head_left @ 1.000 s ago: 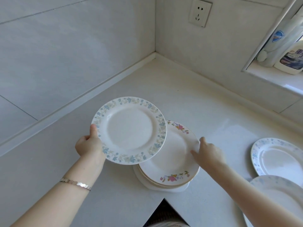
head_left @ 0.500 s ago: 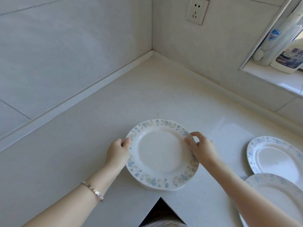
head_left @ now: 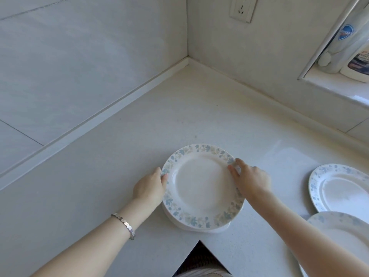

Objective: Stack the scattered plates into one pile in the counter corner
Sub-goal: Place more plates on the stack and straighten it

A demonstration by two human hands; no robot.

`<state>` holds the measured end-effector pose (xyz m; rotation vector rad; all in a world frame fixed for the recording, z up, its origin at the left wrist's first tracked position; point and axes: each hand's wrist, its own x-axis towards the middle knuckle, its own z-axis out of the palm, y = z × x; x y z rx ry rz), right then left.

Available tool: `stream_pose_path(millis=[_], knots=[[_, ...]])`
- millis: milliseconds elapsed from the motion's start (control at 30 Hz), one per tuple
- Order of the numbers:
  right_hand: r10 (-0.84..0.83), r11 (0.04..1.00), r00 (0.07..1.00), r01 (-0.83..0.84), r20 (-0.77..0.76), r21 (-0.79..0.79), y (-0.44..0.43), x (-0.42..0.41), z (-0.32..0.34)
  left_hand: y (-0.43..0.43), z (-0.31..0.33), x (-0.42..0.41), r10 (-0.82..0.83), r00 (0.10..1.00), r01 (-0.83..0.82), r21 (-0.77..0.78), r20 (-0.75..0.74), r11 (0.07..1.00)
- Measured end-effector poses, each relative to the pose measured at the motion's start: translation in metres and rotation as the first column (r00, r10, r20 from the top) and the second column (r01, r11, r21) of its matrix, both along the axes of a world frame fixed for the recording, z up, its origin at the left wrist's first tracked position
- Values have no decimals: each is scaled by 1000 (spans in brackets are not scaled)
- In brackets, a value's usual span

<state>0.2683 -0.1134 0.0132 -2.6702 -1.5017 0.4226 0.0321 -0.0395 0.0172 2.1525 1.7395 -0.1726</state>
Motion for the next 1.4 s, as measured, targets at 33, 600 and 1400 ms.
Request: stream_pose_path(millis=[33,600,1400], knots=[[8,1000,999,-7,43,-17,0,0,1,-3,-1,1,26,998,-25,-19,53,999],[-42,994,886,82,-462,68,11,15,-1,-23,-22,15,624,487,-258,-582,611,771],[696,694,632,-713,-339,96,51,-122,34,-41,-9,-95,348,906,-341,-69,240,937]])
